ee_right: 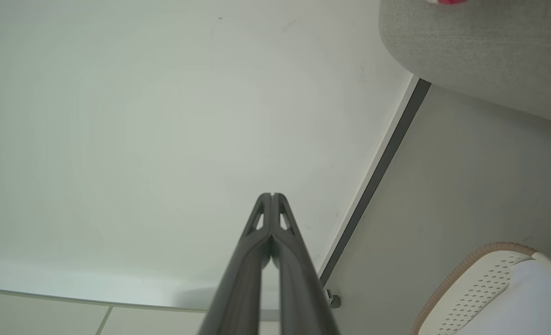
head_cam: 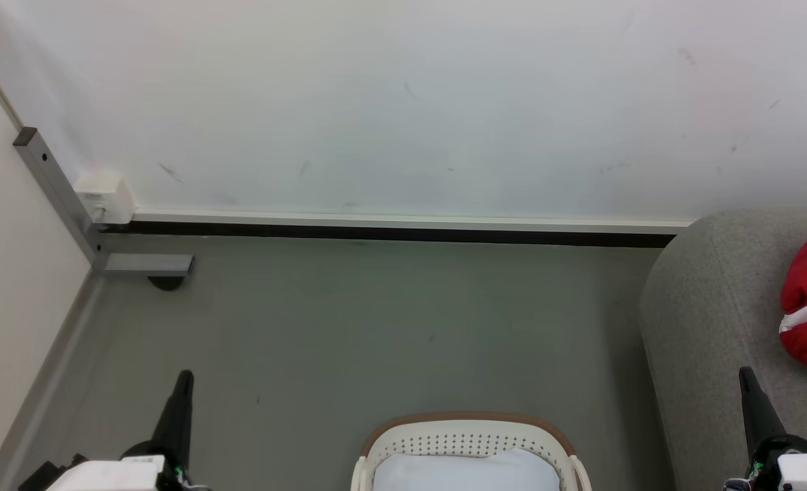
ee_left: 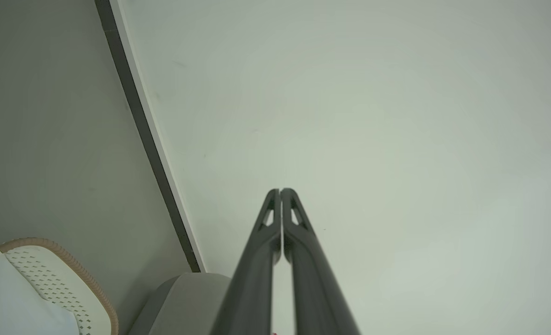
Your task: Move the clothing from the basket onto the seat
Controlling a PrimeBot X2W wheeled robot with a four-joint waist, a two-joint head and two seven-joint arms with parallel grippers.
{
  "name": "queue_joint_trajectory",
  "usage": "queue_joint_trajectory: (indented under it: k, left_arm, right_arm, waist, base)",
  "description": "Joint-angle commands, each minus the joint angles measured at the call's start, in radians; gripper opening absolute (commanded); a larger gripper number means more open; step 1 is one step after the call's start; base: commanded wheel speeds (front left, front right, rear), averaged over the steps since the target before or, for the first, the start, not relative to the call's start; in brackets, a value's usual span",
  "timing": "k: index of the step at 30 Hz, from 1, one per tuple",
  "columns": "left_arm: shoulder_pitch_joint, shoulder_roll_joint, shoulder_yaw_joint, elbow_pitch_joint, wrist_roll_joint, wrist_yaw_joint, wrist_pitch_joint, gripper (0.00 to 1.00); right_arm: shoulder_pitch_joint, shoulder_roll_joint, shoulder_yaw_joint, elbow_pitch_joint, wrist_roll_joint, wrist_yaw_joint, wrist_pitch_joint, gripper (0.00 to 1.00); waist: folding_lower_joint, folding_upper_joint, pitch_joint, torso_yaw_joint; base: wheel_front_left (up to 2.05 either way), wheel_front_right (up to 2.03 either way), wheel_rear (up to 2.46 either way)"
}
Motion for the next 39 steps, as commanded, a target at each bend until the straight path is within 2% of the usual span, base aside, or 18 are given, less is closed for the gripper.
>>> queue_joint_trajectory:
  k: [1, 14, 39]
  left_arm:
    - [-0.013, 0.003, 0.009, -0.005, -0.022, 0.001, 0.007, 0.00]
    - [-0.016, 0.001, 0.019, -0.010, -0.111, 0.001, 0.030, 0.00]
    - [-0.015, 0.001, 0.019, -0.009, -0.109, 0.001, 0.030, 0.00]
  right_arm:
    - [-0.010, 0.000, -0.005, -0.008, 0.027, -0.002, 0.007, 0.00]
    - [-0.018, 0.001, -0.017, -0.012, 0.107, -0.002, 0.029, 0.00]
    - [-0.018, 0.001, -0.016, -0.011, 0.104, -0.002, 0.029, 0.00]
  waist:
    - [0.0000, 0.0000, 0.001, 0.000]
    - [0.0000, 0.0000, 0.009, -0.003]
    - [0.0000, 0.0000, 0.009, -0.003]
  base:
    - [0.00, 0.00, 0.00]
    - [0.00, 0.00, 0.00]
    - [0.00, 0.00, 0.00]
